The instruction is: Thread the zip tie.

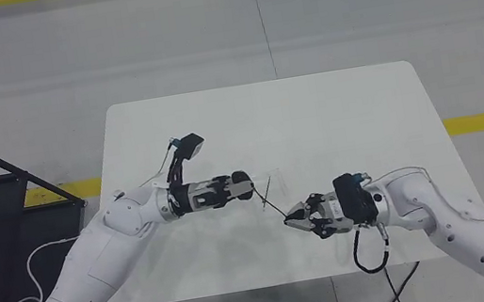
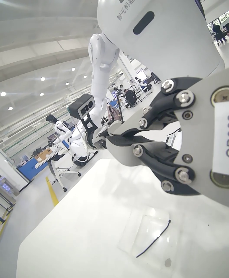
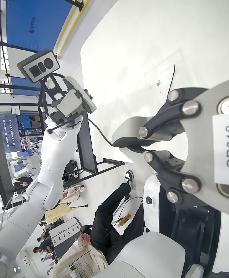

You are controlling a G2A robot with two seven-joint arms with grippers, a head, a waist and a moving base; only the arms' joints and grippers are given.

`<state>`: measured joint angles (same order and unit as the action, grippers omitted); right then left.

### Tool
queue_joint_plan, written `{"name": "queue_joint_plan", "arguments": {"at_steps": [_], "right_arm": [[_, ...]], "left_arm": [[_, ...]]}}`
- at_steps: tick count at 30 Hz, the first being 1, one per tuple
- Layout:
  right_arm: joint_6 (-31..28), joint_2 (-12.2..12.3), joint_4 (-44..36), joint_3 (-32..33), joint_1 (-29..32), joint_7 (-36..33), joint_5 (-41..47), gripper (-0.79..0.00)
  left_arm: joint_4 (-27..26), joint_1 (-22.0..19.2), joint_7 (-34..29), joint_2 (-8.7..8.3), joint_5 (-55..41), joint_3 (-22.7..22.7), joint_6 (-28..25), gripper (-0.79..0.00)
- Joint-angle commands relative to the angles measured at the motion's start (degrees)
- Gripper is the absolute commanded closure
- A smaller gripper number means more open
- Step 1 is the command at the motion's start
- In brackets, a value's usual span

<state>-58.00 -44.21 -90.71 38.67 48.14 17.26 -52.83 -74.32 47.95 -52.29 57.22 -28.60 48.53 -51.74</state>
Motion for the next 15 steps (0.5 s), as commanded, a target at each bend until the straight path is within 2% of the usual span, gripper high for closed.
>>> {"name": "queue_joint_plan", "arguments": {"at_steps": [1,15], "right_arm": [[0.0,0.2,-0.2,0.7,0.7,1.0,-1.0,0.0],[0.0,0.8,-1.7,4.1,3.9,5.4,-5.4,0.0]], "left_arm": [[0.2,0.2,0.1,0.03,0.1,0.3,0.0,0.0],[0.7,1.3,0.5,0.2,1.7,2.3,0.6,0.0]]}}
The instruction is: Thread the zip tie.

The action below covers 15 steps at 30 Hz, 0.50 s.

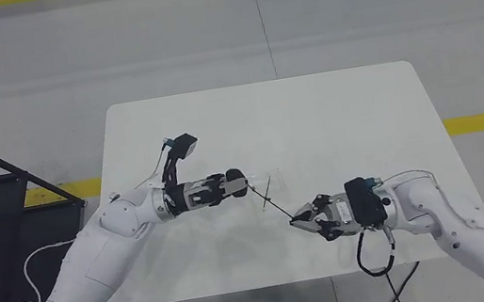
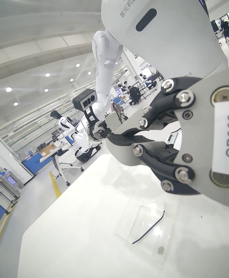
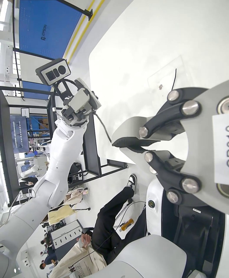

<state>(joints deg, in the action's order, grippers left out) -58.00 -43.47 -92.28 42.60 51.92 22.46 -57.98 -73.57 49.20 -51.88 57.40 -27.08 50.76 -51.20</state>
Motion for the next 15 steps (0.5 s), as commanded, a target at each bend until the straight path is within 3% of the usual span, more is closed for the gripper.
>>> {"name": "queue_joint_plan", "arguments": {"at_steps": [1,15], "right_arm": [[0.0,0.0,-0.2,0.4,0.3,0.5,-0.4,0.0],[0.0,0.1,-1.4,4.6,3.9,7.8,-6.6,0.0]], "left_arm": [[0.0,0.2,0.1,0.05,0.4,0.2,0.2,0.0],[0.1,1.0,0.6,0.46,2.2,1.1,0.7,0.0]]}}
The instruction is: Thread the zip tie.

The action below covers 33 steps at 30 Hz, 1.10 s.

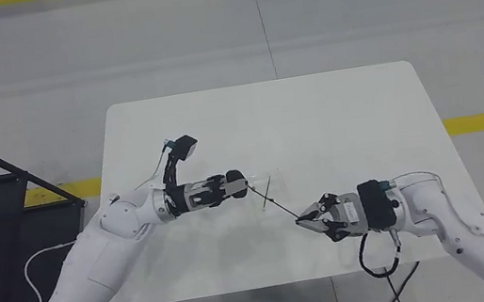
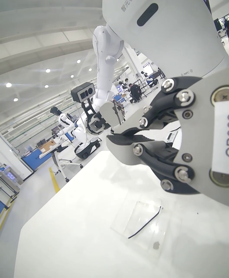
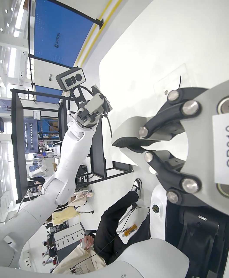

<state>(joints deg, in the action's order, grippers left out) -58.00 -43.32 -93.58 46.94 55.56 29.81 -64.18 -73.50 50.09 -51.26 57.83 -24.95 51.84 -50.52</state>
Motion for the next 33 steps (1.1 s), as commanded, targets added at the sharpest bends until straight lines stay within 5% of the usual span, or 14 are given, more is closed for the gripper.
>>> {"name": "queue_joint_plan", "arguments": {"at_steps": [1,22,23,26,29,33], "right_arm": [[0.0,0.0,-0.1,0.5,0.4,0.9,-0.9,0.0],[0.0,-0.5,-0.2,1.1,2.0,2.8,-4.5,0.0],[0.0,-0.6,-0.1,0.5,1.6,1.8,-4.1,0.0],[0.0,-0.8,-0.1,-1.0,0.2,-1.0,-2.6,0.0],[0.0,-1.0,-0.1,-2.3,-0.9,-4.0,-1.1,0.0],[0.0,-1.2,-0.4,-3.4,-2.1,-7.7,0.7,0.0]], "left_arm": [[0.0,0.1,0.0,0.04,0.2,0.2,-0.1,0.0],[-0.2,1.0,-0.4,0.56,0.8,1.3,0.0,0.0],[-0.3,1.0,-0.5,0.59,0.7,1.3,-0.1,-0.037],[-0.5,1.0,-0.9,0.66,0.4,1.4,-0.2,-0.326],[-0.7,1.0,-1.2,0.72,-0.1,1.6,-0.2,-0.776],[-0.7,0.9,-1.6,0.75,-0.9,2.1,-0.2,-0.785]]}}
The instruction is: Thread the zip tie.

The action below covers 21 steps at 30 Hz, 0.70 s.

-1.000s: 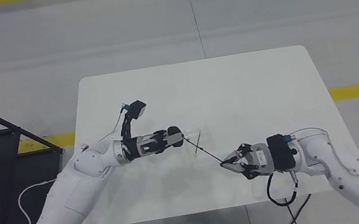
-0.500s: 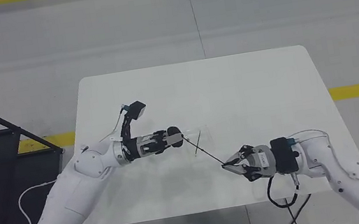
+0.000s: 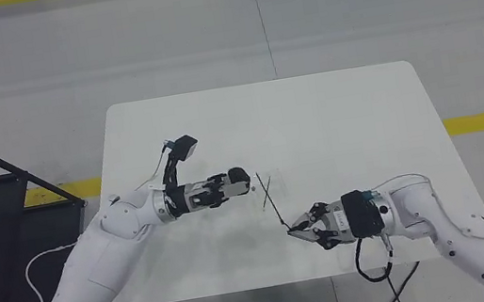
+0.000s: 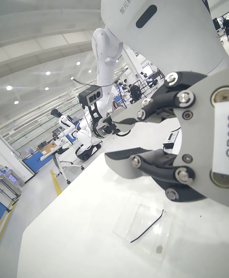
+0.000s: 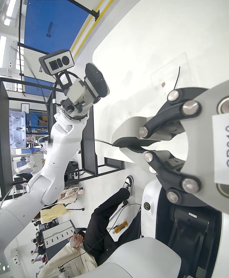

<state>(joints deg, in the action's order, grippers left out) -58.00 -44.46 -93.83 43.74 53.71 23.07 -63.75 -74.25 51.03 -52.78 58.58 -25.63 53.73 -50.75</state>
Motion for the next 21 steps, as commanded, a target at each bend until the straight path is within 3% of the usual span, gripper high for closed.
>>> {"name": "queue_joint_plan", "arguments": {"at_steps": [1,4,7,10,15,19,21], "right_arm": [[0.0,0.0,-0.4,-0.3,-0.4,-2.0,0.6,0.0],[0.3,0.0,-1.0,0.1,-0.8,-6.1,1.1,0.0],[4.4,0.1,-3.7,1.1,-0.9,-15.2,2.6,0.0],[11.8,0.7,-9.6,2.6,-0.4,-30.4,5.7,0.0],[28.5,1.5,-23.2,5.1,0.7,-61.2,9.2,0.0],[36.8,1.5,-30.6,5.3,0.2,-79.0,6.7,0.0],[39.7,1.2,-32.7,4.6,-0.1,-84.5,6.4,0.0]], "left_arm": [[0.1,0.0,0.0,-0.03,-0.4,0.4,0.0,-0.785],[0.3,0.3,0.3,-0.26,-0.6,1.8,-0.3,-0.785],[0.0,1.5,1.0,-0.73,-1.4,3.9,-1.1,-0.785],[-0.2,3.3,1.4,-1.33,-2.5,6.2,-2.1,-0.785],[-2.0,6.5,1.8,-2.51,-2.9,9.7,-2.5,-0.785],[-3.6,8.9,1.8,-3.38,-3.9,12.2,-2.6,-0.785],[-4.4,9.5,1.5,-3.63,-4.2,12.7,-2.2,-0.785]]}}
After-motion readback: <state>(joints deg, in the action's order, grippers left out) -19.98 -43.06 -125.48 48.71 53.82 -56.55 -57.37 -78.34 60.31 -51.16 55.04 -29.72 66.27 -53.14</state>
